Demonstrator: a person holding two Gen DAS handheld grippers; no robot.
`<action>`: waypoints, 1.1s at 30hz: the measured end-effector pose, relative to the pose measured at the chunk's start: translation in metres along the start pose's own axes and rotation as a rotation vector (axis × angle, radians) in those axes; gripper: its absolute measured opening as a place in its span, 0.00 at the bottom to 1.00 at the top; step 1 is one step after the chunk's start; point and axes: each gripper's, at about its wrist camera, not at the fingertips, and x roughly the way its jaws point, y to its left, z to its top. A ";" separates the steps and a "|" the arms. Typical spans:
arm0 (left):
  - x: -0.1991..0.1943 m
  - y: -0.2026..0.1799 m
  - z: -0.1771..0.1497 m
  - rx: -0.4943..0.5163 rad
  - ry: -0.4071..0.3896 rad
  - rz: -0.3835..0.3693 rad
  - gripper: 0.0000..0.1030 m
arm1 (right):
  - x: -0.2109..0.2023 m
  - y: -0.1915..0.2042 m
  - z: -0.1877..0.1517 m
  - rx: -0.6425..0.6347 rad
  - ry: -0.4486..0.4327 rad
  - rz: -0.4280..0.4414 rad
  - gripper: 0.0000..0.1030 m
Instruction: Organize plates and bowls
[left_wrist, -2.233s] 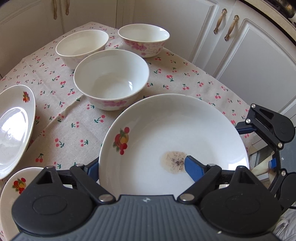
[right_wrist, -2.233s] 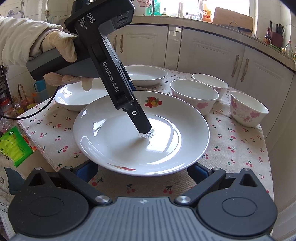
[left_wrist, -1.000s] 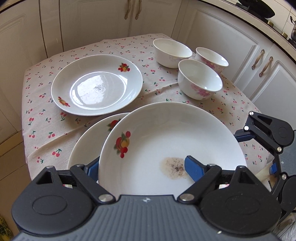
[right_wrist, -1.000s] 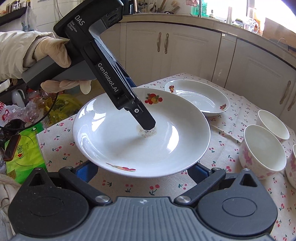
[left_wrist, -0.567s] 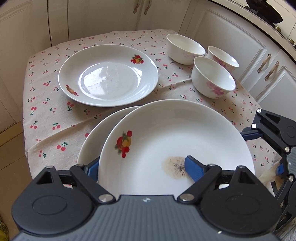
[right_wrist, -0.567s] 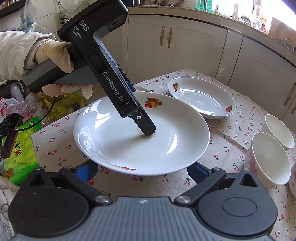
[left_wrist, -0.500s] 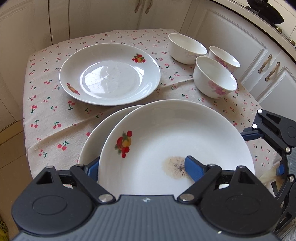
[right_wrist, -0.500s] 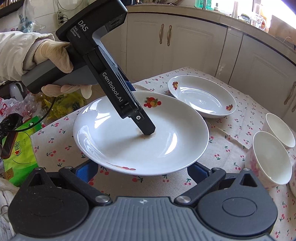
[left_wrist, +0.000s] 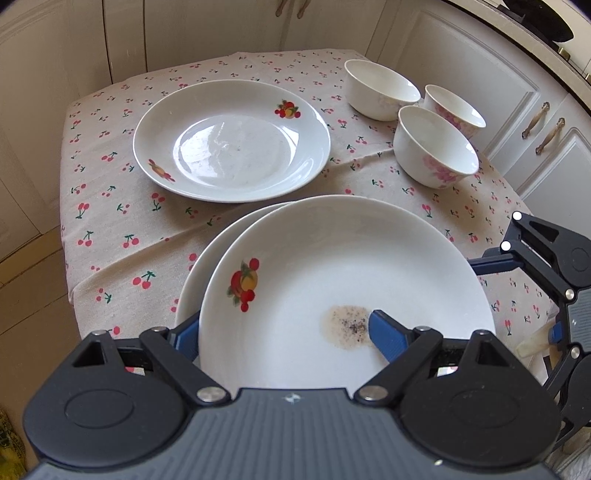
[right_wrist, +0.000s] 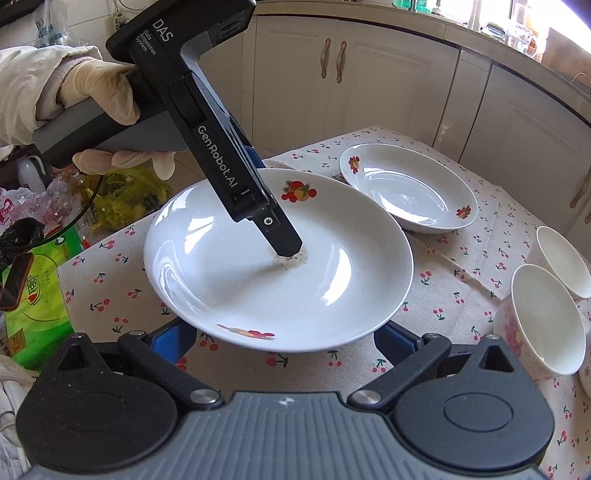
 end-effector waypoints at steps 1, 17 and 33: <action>-0.001 0.000 -0.001 -0.003 0.000 0.001 0.87 | 0.000 0.000 0.000 -0.001 -0.001 0.000 1.00; -0.022 0.004 -0.012 -0.048 -0.001 0.022 0.88 | 0.004 -0.001 -0.001 0.024 -0.004 -0.002 1.00; -0.041 -0.002 -0.016 -0.012 -0.101 0.071 0.89 | -0.033 -0.010 0.000 0.042 -0.090 -0.060 1.00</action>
